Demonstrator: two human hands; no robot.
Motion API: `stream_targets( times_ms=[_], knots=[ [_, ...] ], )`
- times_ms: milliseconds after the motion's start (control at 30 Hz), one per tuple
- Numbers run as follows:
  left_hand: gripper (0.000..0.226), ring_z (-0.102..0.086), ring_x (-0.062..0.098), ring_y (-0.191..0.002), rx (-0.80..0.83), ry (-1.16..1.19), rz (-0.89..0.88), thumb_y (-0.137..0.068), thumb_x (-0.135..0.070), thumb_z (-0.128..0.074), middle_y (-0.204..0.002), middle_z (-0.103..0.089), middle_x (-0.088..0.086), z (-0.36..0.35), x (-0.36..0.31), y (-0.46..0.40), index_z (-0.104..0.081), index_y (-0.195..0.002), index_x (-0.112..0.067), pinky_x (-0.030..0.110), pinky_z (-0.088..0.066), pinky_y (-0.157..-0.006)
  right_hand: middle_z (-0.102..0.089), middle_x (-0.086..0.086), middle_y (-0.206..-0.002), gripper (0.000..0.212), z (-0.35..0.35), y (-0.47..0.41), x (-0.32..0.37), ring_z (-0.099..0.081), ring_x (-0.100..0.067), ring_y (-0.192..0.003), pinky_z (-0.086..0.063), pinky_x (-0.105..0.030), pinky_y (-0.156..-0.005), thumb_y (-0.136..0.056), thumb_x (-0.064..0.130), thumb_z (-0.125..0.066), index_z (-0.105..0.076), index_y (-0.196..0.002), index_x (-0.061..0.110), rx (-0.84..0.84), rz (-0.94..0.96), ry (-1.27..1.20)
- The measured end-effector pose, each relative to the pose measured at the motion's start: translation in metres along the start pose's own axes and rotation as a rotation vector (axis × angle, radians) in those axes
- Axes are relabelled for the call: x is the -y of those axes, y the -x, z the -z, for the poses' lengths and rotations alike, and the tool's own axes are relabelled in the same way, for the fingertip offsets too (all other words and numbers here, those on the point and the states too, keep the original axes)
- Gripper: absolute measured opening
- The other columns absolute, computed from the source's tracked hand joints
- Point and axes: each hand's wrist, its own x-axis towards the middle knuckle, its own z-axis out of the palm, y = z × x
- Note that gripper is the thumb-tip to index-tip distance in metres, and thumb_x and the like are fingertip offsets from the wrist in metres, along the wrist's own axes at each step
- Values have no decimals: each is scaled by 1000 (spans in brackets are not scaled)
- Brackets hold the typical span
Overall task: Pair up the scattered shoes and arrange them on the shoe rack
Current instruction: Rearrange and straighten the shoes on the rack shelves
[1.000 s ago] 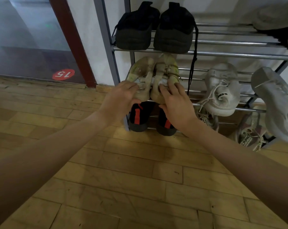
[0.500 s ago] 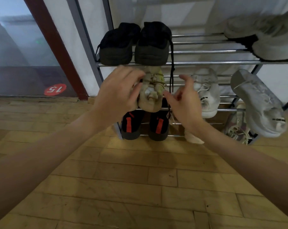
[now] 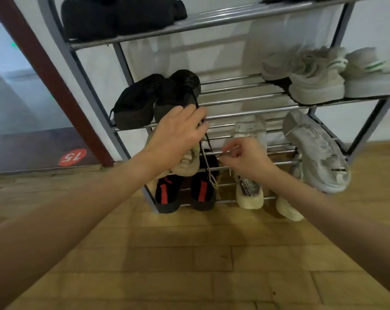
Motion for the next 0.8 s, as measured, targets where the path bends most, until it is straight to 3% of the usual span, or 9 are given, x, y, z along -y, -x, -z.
stream_targets(
  times_ms=[133,233,400,533,633,700,800],
  knots=[
    [15,-43,26,-84,-39,-111,-46,-69,5,-65,-100,-64,13,-7,1,-1,-64,-79,-6,32,-27,-68,-64,-3,-72,22,3,2,-5,-62,-17,-69,-55,-35,-70,-87,14,-66,-64,-108,6,20,23,0],
    [12,-40,25,-82,-110,-120,-45,-74,5,-59,-95,-64,13,-7,0,-1,-63,-71,-6,33,-27,-67,-57,5,-70,20,7,0,-10,-58,-12,-69,-55,-34,-72,-87,11,-63,-63,-106,7,-4,31,24],
    [18,-57,24,-78,-12,-54,-89,-69,4,-64,-94,-65,8,4,8,-5,-71,-81,-8,31,-34,-65,-61,4,-76,20,18,-1,-13,-59,-12,-74,-50,-31,-72,-86,7,-58,-62,-106,9,-67,55,50],
    [18,-57,23,-76,86,-82,-202,-70,4,-68,-85,-63,6,15,19,-14,-68,-83,-8,32,-39,-62,-63,-1,-83,24,29,-1,-8,-61,-18,-83,-53,-40,-82,-86,7,-60,-61,-110,9,-52,69,90],
    [22,-55,26,-71,127,7,-249,-68,10,-63,-76,-59,8,29,28,-24,-62,-84,-5,33,-37,-58,-59,4,-81,23,39,-1,-4,-57,-15,-84,-52,-35,-80,-87,8,-60,-61,-110,8,-51,78,132],
    [25,-57,27,-76,125,224,-169,-70,11,-62,-80,-60,10,40,34,-32,-61,-89,-6,36,-44,-58,-57,5,-78,22,46,-2,-1,-55,-11,-78,-50,-30,-74,-87,7,-59,-61,-109,8,-58,75,149],
    [8,-62,13,-76,37,706,269,-88,-10,-62,-83,-65,1,56,42,-48,-65,-95,-10,34,-53,-73,-54,9,-75,19,54,-3,3,-54,-10,-73,-50,-30,-72,-87,7,-58,-62,-105,9,-39,72,155]
  ],
)
